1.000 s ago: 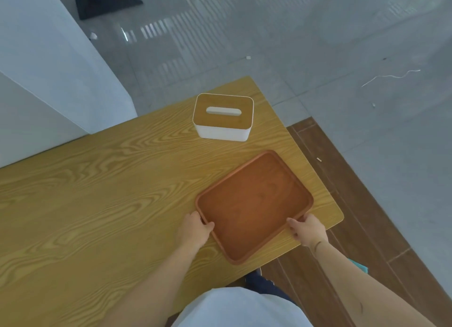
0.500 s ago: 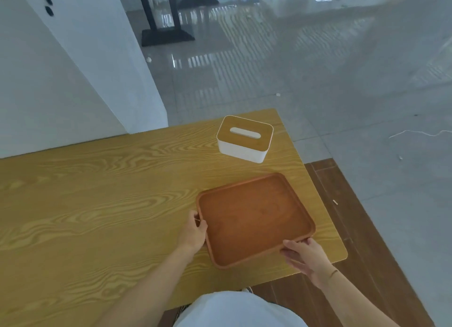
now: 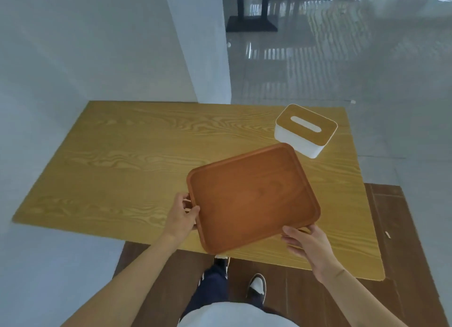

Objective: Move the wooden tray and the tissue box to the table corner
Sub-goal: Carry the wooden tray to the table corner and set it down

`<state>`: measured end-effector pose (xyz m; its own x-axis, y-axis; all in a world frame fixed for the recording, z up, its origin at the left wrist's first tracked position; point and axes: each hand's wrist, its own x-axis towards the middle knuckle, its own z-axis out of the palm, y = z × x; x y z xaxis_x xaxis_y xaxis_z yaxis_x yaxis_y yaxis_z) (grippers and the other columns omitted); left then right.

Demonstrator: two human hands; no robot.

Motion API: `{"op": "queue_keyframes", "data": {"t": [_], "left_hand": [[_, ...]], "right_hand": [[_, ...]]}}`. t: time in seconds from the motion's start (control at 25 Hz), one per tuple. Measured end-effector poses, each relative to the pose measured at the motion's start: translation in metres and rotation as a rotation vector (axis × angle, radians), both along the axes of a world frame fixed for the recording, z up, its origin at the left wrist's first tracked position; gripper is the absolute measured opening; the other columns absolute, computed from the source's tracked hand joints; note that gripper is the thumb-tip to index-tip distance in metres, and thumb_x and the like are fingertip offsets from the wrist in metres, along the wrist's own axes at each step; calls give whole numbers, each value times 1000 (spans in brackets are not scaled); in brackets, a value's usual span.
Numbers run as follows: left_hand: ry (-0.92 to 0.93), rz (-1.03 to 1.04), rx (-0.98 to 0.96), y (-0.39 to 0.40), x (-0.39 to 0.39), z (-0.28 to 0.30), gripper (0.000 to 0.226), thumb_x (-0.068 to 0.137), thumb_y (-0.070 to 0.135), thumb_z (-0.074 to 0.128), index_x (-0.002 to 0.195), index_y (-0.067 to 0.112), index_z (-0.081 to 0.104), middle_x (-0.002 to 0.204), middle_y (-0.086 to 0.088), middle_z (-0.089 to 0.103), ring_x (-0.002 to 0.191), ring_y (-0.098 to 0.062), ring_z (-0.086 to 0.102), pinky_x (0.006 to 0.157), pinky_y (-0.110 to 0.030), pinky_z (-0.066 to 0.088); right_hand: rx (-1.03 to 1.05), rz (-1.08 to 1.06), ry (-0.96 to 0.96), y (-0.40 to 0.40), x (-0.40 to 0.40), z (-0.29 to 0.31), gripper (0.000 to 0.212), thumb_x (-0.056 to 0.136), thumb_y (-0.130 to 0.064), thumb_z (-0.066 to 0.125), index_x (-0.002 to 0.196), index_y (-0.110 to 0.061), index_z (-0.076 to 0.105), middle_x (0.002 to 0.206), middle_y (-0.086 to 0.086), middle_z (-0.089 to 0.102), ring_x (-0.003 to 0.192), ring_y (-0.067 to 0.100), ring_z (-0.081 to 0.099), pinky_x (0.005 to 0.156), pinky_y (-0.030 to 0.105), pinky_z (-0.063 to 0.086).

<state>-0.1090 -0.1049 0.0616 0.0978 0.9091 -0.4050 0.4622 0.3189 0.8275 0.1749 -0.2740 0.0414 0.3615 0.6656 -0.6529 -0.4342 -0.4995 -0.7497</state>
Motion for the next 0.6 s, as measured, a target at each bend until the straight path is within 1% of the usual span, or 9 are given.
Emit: {"op": "queue_keyframes", "data": {"t": [0.08,0.16,0.32,0.4,0.48,0.6], "left_hand": [[7,63,7,-10,-26,6,26,96,7,60,116,18,47,103,-11,58,82,-22,67,53,-30,59],[15,119,17,-16,-50,12,25,96,8,59,116,18,47,105,-12,58,86,-24,67,55,-32,60],[45,212,61,-23,-96,18,24,97,9,59,114,20,47,103,-11,60,81,-22,69,51,-26,58],[45,251,73,-27,-120,18,24,96,10,59,113,22,48,102,-11,61,82,-24,69,53,-26,58],[29,285,86,-30,-144,17,23,96,11,60,110,26,49,100,-11,62,82,-25,69,55,-25,58],[38,318,119,-34,-185,16,25,95,12,61,100,34,50,95,-11,64,81,-21,69,56,-25,57]], "right_hand": [[19,67,-10,11,-14,2,39,80,-15,82,112,-13,61,87,7,80,83,22,76,70,35,59],[38,131,-18,25,-31,5,37,80,-16,82,111,-14,61,86,6,80,82,21,76,70,35,59],[62,216,-22,48,-66,11,38,79,-15,83,111,-14,61,88,8,80,82,23,76,75,40,61],[67,257,-38,58,-86,13,39,79,-17,83,111,-14,61,89,8,80,82,23,76,77,41,61],[70,286,-46,67,-105,14,39,78,-17,84,110,-14,61,88,7,80,80,22,76,74,40,61],[68,339,-30,81,-140,16,39,77,-18,84,110,-14,63,87,6,80,78,21,75,72,39,60]]}}
